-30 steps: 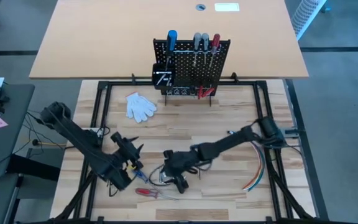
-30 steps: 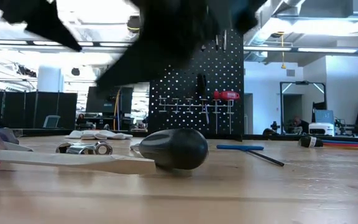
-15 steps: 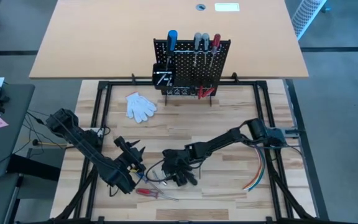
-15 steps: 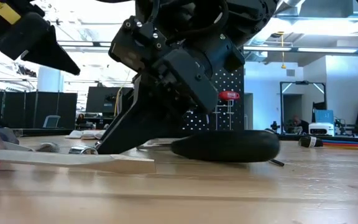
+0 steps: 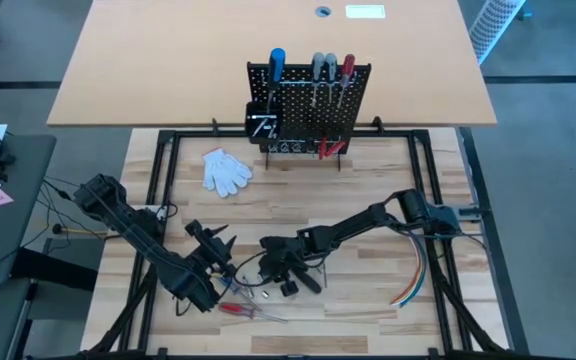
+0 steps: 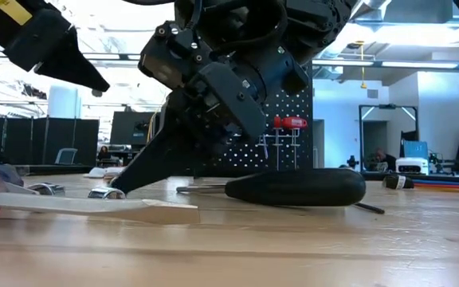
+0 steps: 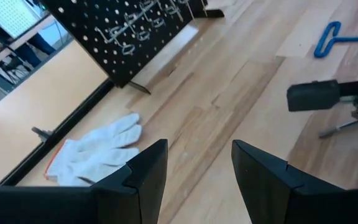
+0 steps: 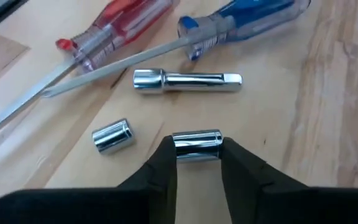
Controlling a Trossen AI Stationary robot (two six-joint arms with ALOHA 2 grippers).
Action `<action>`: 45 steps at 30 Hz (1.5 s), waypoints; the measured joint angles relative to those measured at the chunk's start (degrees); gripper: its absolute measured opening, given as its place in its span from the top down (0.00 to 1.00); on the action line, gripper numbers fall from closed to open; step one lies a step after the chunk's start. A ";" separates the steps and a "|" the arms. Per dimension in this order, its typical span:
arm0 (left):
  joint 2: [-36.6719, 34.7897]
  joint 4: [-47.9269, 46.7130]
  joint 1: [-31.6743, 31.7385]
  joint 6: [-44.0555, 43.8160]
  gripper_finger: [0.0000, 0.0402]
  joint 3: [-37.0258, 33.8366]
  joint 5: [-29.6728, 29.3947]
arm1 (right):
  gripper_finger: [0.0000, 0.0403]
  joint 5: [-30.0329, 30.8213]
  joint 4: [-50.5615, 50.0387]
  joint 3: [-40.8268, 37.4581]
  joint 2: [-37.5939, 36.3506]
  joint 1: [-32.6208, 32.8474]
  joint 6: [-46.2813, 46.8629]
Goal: Hang tools onto peg board
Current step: Put the socket wrench on the pegboard bin, then put the extension bar on the pegboard bin
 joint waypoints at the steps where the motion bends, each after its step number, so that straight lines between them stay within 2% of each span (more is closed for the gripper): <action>1: 0.00 -0.03 0.00 0.07 0.57 0.00 0.36 | 0.77 0.04 -0.55 -0.02 -0.59 -0.13 -0.02; 7: 0.00 -0.18 -0.09 0.20 0.57 0.00 0.99 | 0.77 6.25 -4.04 0.07 -6.95 -1.42 -0.49; 9: 0.00 -0.15 -0.13 0.30 0.57 0.00 0.99 | 0.77 9.98 -6.15 0.04 -8.88 -1.46 -1.25; 13: 0.00 -0.03 -0.47 0.06 0.57 0.00 1.04 | 0.76 22.41 -7.34 -0.02 -13.33 -0.98 -4.05; 17: 0.00 2.27 -1.12 -0.27 0.57 0.00 1.06 | 0.76 37.45 -2.21 0.02 -18.25 -1.60 -10.43; 20: 0.00 5.17 -1.27 2.94 0.57 -0.02 1.06 | 0.76 42.64 3.04 0.02 -21.85 -3.59 -15.36; 25: 0.00 9.63 -1.27 7.90 0.57 -0.07 0.95 | 0.76 42.81 4.20 2.93 -26.78 -10.02 -16.98; 28: -0.02 11.35 -1.27 10.43 0.57 -0.09 0.87 | 0.76 40.70 4.13 4.79 -27.25 -14.45 -17.22; 34: -0.02 11.98 -1.27 11.17 0.57 -0.11 0.66 | 0.74 36.61 3.31 6.51 -27.13 -20.90 -10.67; 37: -0.02 12.11 -1.27 11.19 0.57 -0.11 0.60 | 0.70 36.58 2.70 6.46 -27.05 -22.52 -8.13; 45: -0.02 12.25 -1.27 11.22 0.57 -0.11 0.60 | 0.49 36.41 1.43 6.45 -27.04 -23.69 -7.32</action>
